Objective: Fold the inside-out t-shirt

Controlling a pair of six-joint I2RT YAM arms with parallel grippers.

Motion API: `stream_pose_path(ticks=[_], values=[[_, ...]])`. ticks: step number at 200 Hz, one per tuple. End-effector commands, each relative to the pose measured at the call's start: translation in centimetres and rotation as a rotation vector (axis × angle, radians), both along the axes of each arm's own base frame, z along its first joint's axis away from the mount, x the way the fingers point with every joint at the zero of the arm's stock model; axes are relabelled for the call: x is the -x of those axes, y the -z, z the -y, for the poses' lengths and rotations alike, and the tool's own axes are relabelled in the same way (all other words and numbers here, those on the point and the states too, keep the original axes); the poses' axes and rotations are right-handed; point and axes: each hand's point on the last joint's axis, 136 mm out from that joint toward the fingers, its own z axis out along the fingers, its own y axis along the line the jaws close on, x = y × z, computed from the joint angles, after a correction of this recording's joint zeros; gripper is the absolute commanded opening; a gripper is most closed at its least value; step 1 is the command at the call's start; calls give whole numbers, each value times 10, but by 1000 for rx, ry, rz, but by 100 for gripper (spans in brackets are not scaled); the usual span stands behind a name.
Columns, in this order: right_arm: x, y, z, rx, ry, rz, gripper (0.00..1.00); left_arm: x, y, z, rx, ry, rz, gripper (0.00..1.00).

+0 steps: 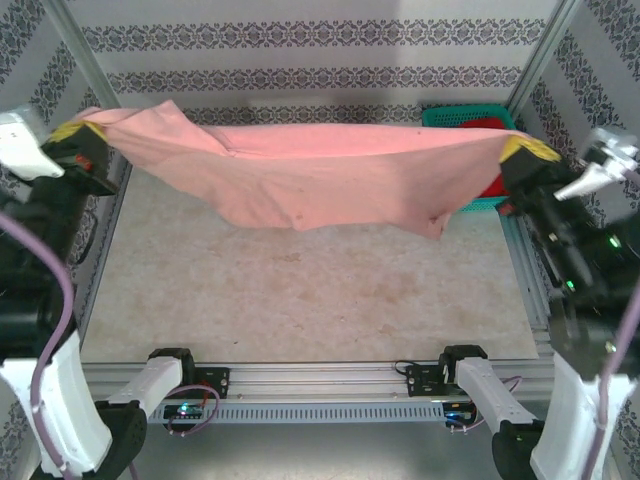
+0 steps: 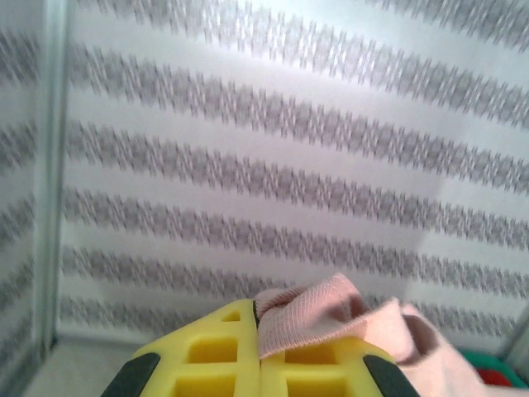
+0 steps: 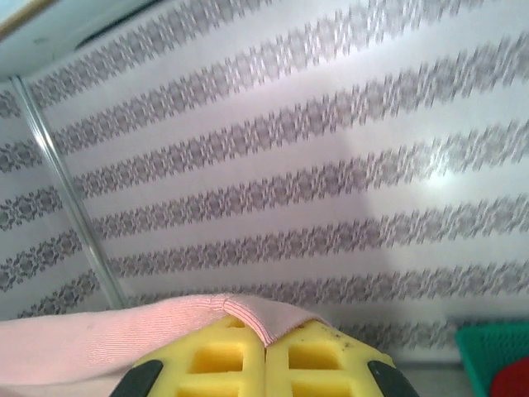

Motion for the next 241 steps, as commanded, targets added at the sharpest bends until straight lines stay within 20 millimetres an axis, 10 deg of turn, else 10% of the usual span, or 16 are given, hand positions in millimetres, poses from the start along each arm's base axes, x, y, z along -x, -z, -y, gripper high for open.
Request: stream_pose_path(ticks=[1, 48, 100, 134, 165, 192, 215, 241], values=[[19, -5, 18, 36, 118, 0, 0, 22, -15, -18, -97, -132, 14, 0], [48, -32, 27, 61, 186, 71, 0, 19, -49, -28, -161, -202, 41, 0], [-55, 5, 30, 78, 191, -83, 0, -114, -16, -44, -156, -214, -120, 0], [-172, 75, 29, 79, 185, -245, 0, -239, 64, -47, -129, -149, -301, 0], [-295, 173, 8, 147, 176, -421, 0, -357, 181, -53, -132, -115, -516, 0], [-390, 274, 4, 164, 169, -633, 27, -429, 282, -57, -104, -96, -654, 39], [-412, 318, 0, 172, 144, -744, 40, -447, 325, -57, -63, -97, -715, 72], [-375, 345, -18, 225, 80, -856, 46, -427, 337, -57, 33, -122, -799, 83]])
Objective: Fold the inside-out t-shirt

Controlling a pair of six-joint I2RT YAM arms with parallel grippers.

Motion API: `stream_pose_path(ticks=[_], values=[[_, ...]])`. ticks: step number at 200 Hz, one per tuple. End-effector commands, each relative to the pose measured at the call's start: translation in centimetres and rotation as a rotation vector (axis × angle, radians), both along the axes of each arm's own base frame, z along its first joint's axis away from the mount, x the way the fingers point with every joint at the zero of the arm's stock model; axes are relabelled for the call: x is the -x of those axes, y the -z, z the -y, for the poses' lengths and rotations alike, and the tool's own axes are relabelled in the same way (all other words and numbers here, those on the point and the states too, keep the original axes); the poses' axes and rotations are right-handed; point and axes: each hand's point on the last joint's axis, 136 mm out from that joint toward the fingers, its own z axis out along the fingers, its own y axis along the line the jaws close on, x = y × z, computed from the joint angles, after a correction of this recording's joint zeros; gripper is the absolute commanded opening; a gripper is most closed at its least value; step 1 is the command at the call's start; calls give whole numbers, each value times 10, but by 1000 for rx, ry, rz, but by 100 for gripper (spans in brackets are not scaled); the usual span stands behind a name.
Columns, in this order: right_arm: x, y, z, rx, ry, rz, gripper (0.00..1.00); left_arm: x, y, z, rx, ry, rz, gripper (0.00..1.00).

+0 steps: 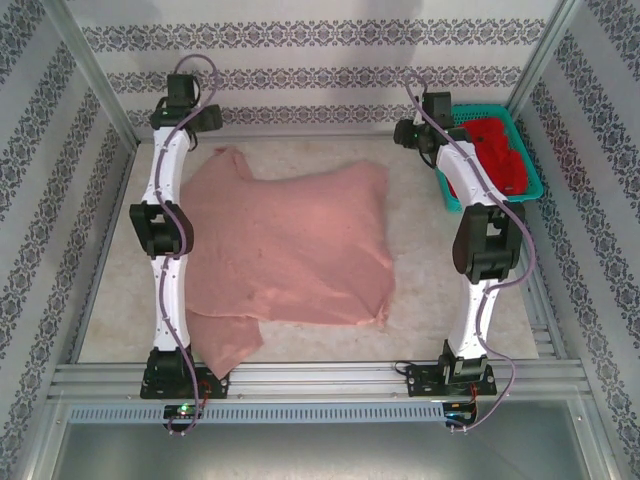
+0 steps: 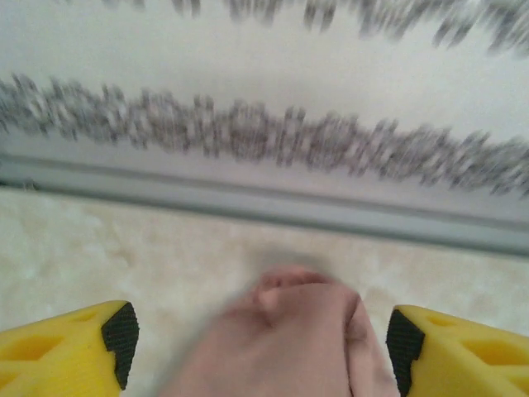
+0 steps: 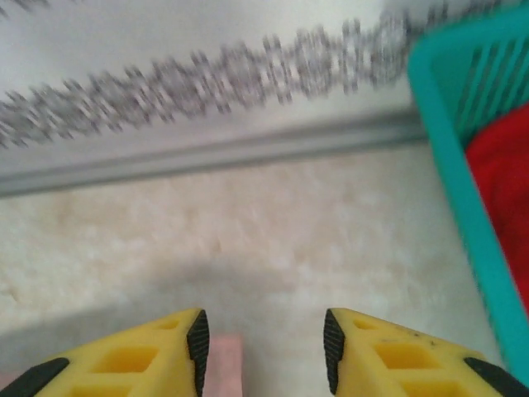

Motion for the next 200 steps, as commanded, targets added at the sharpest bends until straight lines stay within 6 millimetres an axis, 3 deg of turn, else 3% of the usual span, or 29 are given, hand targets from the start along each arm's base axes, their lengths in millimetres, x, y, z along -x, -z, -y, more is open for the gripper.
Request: stream_pose_path(ticks=[1, 13, 26, 49, 67, 79, 103, 130, 163, 200], values=[[35, -45, -14, 10, -48, 27, 46, 28, -76, 0, 69, -69, 89, 83], [72, -27, -26, -2, -77, -67, 46, 47, -70, 6, 156, -116, 31, 83], [120, 0, -46, -16, -115, -176, 47, 69, -67, 27, 274, -93, -6, 83], [220, 54, -82, 7, -180, -362, 50, 120, -59, 88, 438, 7, 46, 83], [281, 91, -113, -12, -255, -468, 52, 171, -29, 128, 552, 54, 26, 83], [301, 106, -140, -58, -327, -486, 52, 205, 3, 144, 569, 67, -41, 83], [301, 127, -172, -108, -408, -518, 50, 252, 56, 140, 536, 20, -114, 83], [281, 154, -163, -106, -366, -561, 48, 275, 88, 115, 398, -50, -171, 84], [257, 180, -126, -137, -227, -642, 44, 270, 124, 119, 397, -47, -260, 84], [226, 194, -80, -254, -68, -693, 42, 240, 159, 144, 445, 9, -334, 83]])
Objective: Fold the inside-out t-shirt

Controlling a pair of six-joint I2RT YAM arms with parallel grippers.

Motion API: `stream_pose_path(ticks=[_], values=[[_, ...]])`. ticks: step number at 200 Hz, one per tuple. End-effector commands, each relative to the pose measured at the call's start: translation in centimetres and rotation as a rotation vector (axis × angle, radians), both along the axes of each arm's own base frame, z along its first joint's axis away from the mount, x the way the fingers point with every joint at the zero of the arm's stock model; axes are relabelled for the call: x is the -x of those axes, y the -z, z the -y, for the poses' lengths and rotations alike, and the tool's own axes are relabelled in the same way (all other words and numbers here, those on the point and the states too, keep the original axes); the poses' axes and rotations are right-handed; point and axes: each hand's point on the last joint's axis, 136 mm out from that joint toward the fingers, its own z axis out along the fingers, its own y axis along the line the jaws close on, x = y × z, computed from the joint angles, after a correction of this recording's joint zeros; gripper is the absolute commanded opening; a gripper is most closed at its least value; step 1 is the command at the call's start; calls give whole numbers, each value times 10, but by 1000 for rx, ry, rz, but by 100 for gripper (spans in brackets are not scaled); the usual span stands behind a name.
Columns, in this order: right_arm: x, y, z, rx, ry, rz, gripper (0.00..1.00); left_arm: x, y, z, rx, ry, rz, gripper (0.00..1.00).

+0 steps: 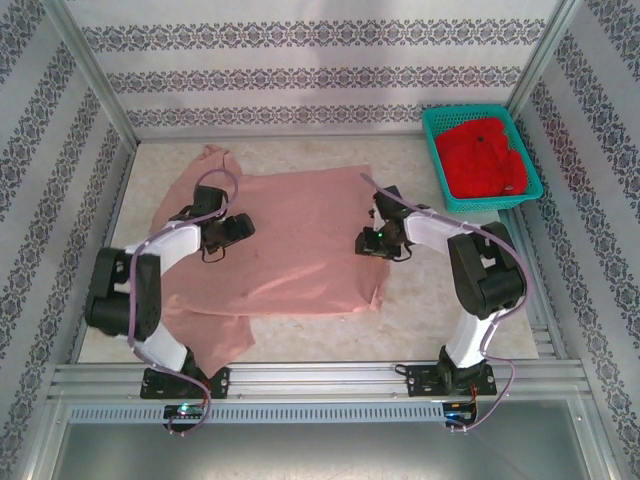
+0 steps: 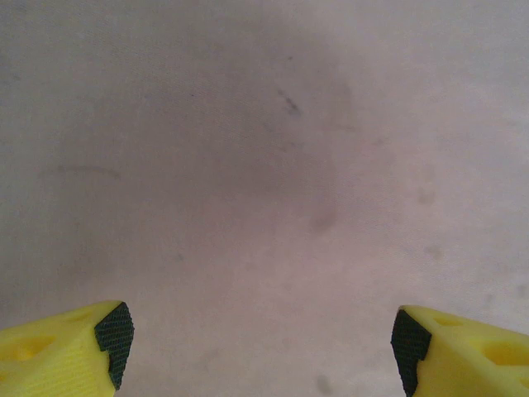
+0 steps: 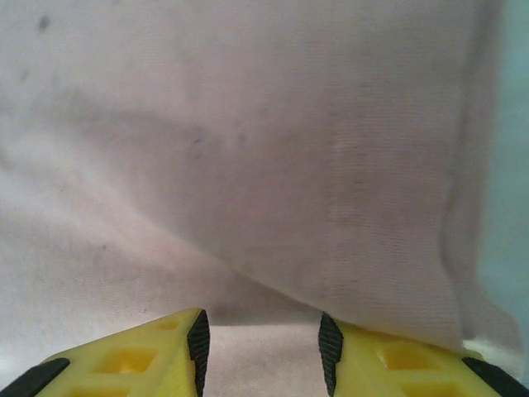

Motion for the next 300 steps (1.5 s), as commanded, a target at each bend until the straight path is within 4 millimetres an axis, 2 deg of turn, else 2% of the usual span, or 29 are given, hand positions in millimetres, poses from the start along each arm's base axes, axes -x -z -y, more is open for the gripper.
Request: stream_pose_path(ticks=[1, 21, 43, 60, 77, 89, 103, 117, 127, 160, 172, 193, 215, 228, 243, 264, 282, 300], values=[[-14, 14, 28, -32, 118, -69, 42, -29, 9, 18, 34, 47, 24, 83], [-47, 1, 40, -123, 176, -33, 41, -58, 17, 36, 50, 80, 33, 82], [-71, -25, 55, -47, 161, 35, 42, -93, 15, 54, 50, 116, 51, 82], [-65, -47, 70, 33, 151, 78, 44, -111, 1, 63, 50, 137, 77, 82], [-33, -60, 84, 123, 141, 98, 47, -113, -26, 63, 39, 139, 131, 82], [2, -62, 91, 190, 133, 91, 48, -103, -48, 59, 32, 137, 163, 83], [37, -59, 93, 241, 133, 89, 48, -81, -71, 59, 29, 141, 209, 84], [63, -53, 90, 255, 141, 65, 47, -50, -83, 66, 27, 166, 225, 85], [72, -46, 85, 247, 143, 49, 46, -23, -81, 74, 21, 204, 202, 85], [75, -21, 75, 238, 154, 5, 42, 63, -53, 99, -14, 319, 59, 84], [71, -16, 75, 250, 151, -1, 39, 86, -48, 103, -43, 345, 32, 84], [66, -11, 79, 283, 137, -22, 29, 124, -38, 108, -119, 409, -32, 83], [66, -11, 86, 298, 140, -26, 16, 155, -15, 117, -143, 472, -127, 83], [64, -13, 88, 292, 143, -16, 11, 155, -11, 126, -135, 499, -108, 82], [64, -15, 88, 288, 135, -9, 9, 138, -26, 146, -128, 570, 14, 81], [65, -16, 90, 277, 132, -8, 8, 115, -41, 192, -131, 761, 172, 77], [66, -17, 92, 261, 137, -6, 6, 104, -39, 236, -196, 956, 248, 74], [65, -19, 96, 252, 146, 0, 4, 95, -31, 276, -201, 1077, 288, 71]])
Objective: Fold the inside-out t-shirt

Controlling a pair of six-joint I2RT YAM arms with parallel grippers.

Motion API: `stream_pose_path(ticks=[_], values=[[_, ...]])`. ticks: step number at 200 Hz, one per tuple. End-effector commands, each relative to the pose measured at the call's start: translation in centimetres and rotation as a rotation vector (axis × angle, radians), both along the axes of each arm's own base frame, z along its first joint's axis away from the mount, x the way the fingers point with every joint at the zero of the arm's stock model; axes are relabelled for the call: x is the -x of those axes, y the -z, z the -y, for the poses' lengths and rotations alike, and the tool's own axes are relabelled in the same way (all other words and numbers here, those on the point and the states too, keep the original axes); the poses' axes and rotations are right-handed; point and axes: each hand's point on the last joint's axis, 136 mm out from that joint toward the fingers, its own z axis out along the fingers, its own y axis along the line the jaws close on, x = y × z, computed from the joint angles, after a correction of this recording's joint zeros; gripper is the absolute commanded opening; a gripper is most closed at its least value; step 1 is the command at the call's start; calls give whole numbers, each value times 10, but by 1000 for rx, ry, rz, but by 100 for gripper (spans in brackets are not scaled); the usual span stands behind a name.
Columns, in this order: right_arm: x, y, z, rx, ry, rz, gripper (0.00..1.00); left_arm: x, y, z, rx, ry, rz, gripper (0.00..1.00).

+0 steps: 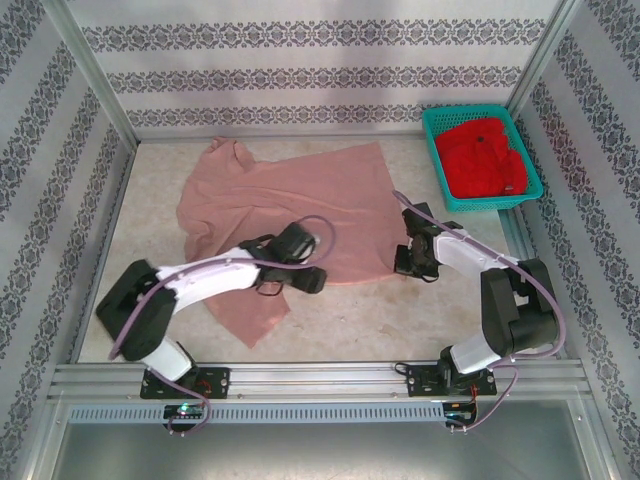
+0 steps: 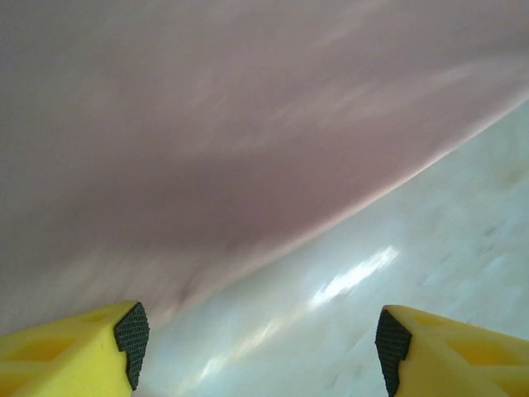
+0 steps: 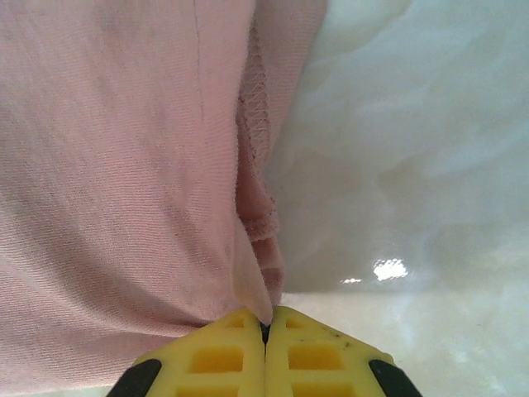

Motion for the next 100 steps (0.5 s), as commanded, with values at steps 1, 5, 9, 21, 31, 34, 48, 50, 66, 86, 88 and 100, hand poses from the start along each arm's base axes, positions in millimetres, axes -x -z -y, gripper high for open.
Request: stream_pose_path(ticks=[1, 5, 9, 21, 31, 34, 48, 50, 66, 86, 88, 100], values=[[-4, -10, 5, -10, -3, 38, 4, -20, -8, 61, 25, 256, 155, 71], [-4, -10, 5, -14, 0, 38, 4, -22, -6, 69, 32, 269, 150, 70], [-4, -10, 5, -19, 1, 38, 4, -24, -7, 77, 47, 280, 144, 69], [-4, -12, 7, -23, 1, 37, 4, -31, 5, 93, 65, 289, 114, 65], [-4, -14, 11, -19, 6, 38, 4, -37, 16, 100, 55, 275, 84, 62], [-4, -14, 11, -20, 7, 40, 4, -37, 21, 100, 50, 274, 72, 61], [-5, -18, 16, -22, 18, 49, 4, -34, 38, 101, 39, 267, 28, 58], [-5, -19, 16, -21, 19, 49, 4, -34, 41, 100, 37, 265, 22, 58], [-6, -23, 24, -1, 27, 50, 4, -27, 57, 94, 18, 258, -17, 55], [-9, -29, 38, 81, 22, 44, 4, -15, 73, 82, 5, 246, -59, 52], [-9, -30, 40, 91, 20, 44, 4, -14, 74, 81, 5, 245, -62, 52], [-12, -36, 49, 152, 10, 40, 4, -5, 82, 73, 1, 240, -83, 50]])
